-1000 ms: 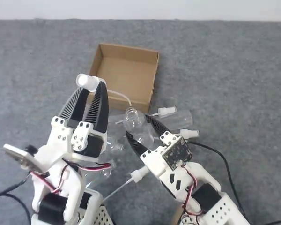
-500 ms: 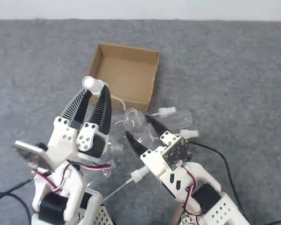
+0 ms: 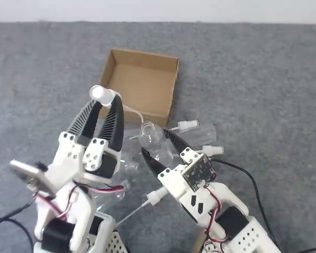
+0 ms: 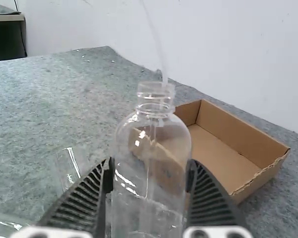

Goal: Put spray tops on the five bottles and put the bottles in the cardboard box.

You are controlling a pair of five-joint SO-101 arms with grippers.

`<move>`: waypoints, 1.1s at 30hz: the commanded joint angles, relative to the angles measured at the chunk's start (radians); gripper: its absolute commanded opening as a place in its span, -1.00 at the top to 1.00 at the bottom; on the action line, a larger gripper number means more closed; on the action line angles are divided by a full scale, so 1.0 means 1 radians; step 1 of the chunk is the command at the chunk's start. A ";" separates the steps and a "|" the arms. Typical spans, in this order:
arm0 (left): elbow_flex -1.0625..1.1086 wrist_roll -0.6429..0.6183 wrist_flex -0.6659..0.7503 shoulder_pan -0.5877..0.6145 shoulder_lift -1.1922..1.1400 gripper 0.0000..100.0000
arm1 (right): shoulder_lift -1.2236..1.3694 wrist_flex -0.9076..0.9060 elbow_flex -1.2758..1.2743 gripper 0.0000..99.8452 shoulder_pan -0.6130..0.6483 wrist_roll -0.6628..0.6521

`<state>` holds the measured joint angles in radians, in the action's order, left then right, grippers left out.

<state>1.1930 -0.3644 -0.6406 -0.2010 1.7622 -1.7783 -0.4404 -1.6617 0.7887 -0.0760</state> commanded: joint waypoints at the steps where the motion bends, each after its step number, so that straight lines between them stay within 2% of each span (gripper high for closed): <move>1: -0.068 -0.023 0.100 0.005 -0.003 0.97 | -0.021 0.028 -0.002 0.89 0.007 -0.012; 4: -0.067 -0.023 0.150 0.005 -0.005 0.97 | -0.021 0.030 -0.002 0.89 0.007 -0.012; 13: -0.013 -0.025 0.161 0.005 -0.005 0.97 | -0.021 0.031 0.003 0.89 0.010 -0.011; 20: 0.067 -0.025 0.247 0.005 -0.005 0.97 | -0.021 0.031 0.005 0.89 0.062 -0.011; 27: 0.113 -0.018 0.238 0.005 -0.003 0.97 | -0.021 0.031 0.006 0.89 0.061 -0.011; 33: 0.051 -0.018 0.132 0.005 0.035 0.97 | -0.021 0.031 0.006 0.89 0.010 -0.011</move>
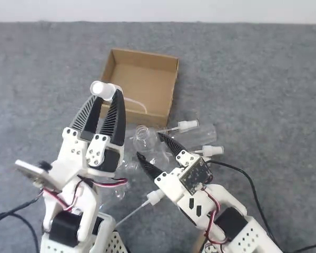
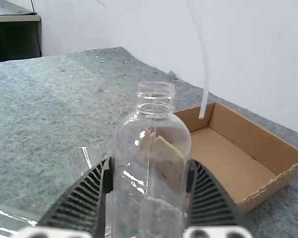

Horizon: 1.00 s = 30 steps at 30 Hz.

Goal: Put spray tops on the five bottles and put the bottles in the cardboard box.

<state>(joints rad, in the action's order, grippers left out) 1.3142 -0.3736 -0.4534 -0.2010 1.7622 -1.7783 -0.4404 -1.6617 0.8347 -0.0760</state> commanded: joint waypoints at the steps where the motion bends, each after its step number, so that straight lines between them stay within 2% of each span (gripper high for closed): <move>1: -0.076 -0.009 -0.064 0.005 0.057 0.97 | -0.021 0.031 0.005 0.89 -0.036 -0.011; 30: -0.120 -0.008 -0.071 0.006 0.058 0.97 | -0.021 0.067 -0.021 0.89 -0.039 -0.011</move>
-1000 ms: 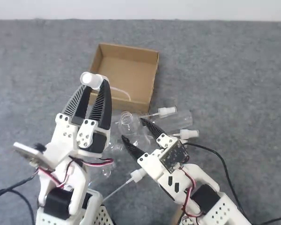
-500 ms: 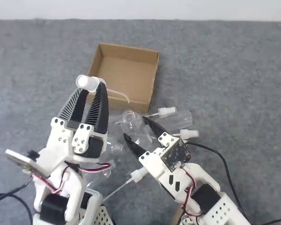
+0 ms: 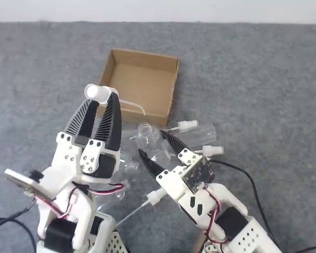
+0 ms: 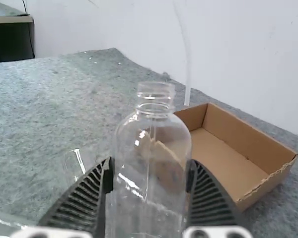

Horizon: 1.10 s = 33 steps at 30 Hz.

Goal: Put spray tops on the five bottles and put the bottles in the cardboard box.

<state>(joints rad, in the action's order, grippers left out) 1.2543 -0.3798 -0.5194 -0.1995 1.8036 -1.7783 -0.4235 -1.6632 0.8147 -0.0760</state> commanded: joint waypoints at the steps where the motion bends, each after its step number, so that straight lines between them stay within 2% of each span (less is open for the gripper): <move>1: -0.064 -0.002 -0.005 0.005 0.017 0.97 | -0.021 0.050 -0.020 0.89 -0.019 -0.011; 9: -0.117 -0.008 -0.092 0.005 0.017 0.97 | -0.021 0.050 -0.020 0.89 -0.019 -0.011; 26: -0.160 -0.005 -0.040 -0.003 0.017 0.97 | -0.021 0.050 -0.020 0.89 -0.019 -0.011; 33: -0.211 -0.008 -0.091 -0.006 0.017 0.97 | -0.019 0.048 -0.020 0.89 -0.019 -0.011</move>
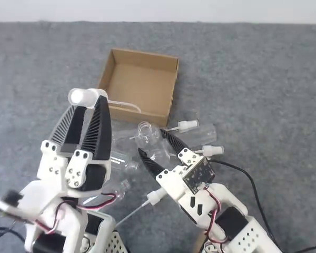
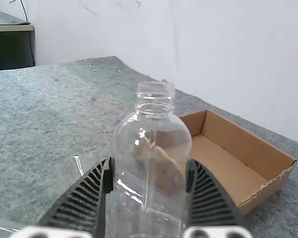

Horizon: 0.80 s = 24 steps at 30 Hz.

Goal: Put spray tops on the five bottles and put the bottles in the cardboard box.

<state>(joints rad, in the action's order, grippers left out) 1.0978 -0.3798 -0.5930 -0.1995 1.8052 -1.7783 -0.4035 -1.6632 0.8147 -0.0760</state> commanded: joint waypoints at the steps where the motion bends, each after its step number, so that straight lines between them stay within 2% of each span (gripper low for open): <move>1: -0.054 -0.008 -0.017 -0.006 0.015 0.97 | -0.019 0.028 -0.020 0.89 -0.019 -0.011; 17: -0.056 -0.008 -0.080 -0.009 0.015 0.97 | -0.019 0.028 -0.020 0.89 -0.019 -0.011; 24: -0.065 -0.002 -0.081 -0.084 0.015 0.97 | -0.019 0.022 -0.020 0.89 -0.019 -0.011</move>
<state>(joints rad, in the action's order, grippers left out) 1.0886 -0.3798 -0.6713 -0.2624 1.8052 -1.7783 -0.4035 -1.6632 0.8147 -0.0760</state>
